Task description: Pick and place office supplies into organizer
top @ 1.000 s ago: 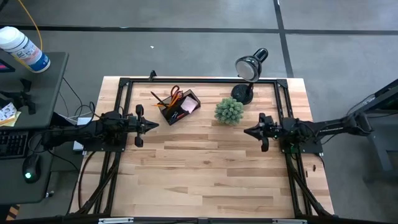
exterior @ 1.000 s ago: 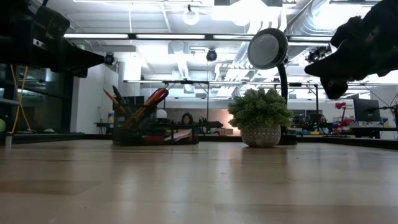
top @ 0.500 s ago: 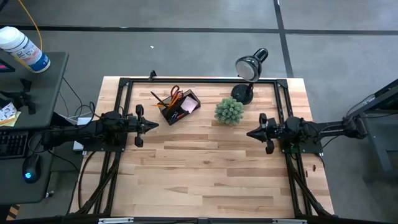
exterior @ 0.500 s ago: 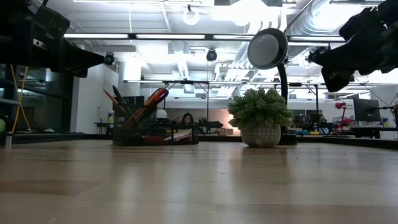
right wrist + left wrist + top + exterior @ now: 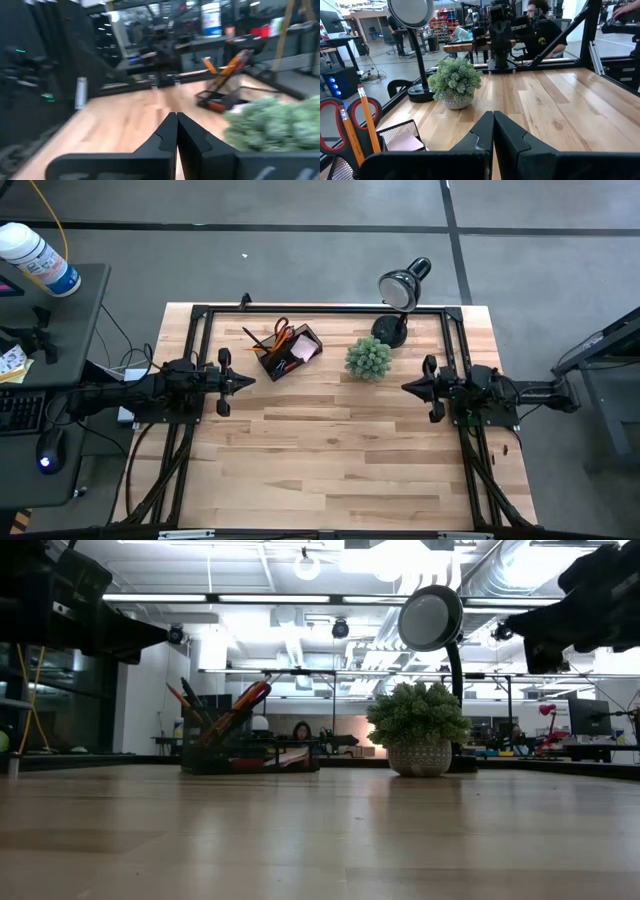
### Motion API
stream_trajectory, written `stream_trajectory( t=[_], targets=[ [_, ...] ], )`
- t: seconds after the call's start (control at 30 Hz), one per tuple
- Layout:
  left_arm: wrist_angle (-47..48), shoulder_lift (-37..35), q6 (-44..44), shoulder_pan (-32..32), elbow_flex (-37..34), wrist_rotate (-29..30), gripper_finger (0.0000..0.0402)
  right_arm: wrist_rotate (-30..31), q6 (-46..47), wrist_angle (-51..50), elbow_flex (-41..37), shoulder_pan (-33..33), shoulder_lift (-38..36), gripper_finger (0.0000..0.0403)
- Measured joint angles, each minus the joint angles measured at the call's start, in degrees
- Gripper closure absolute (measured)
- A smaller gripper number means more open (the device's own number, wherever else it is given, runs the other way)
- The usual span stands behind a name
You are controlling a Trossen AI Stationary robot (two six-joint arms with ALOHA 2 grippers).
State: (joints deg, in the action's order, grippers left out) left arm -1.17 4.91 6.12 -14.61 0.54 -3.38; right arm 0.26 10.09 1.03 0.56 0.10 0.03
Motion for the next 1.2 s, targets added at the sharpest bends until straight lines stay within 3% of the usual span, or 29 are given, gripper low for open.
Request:
stream_trajectory(
  t=[0.17,0.4,0.6,0.8,1.2],
  targets=[
    [0.0,0.0,0.0,0.0,0.0,0.0,0.0401,0.4,-3.1,0.2,0.0,-5.5,0.0,0.0401],
    [0.0,0.0,0.0,0.0,0.0,0.0,0.0401,-5.1,-3.1,0.6,0.0,-10.7,0.0,0.0401],
    [0.0,0.0,0.0,0.0,0.0,0.0,0.0401,-4.9,-3.1,0.7,-0.1,-6.6,0.0,0.0401],
    [0.1,0.0,0.0,0.0,0.0,0.0,0.0401,0.4,-5.6,0.1,-0.1,-0.8,0.0,0.0401],
    [0.1,0.0,0.0,0.0,0.0,0.0,0.0401,0.3,-4.6,0.2,-0.1,0.0,0.3,0.0402]
  ],
)
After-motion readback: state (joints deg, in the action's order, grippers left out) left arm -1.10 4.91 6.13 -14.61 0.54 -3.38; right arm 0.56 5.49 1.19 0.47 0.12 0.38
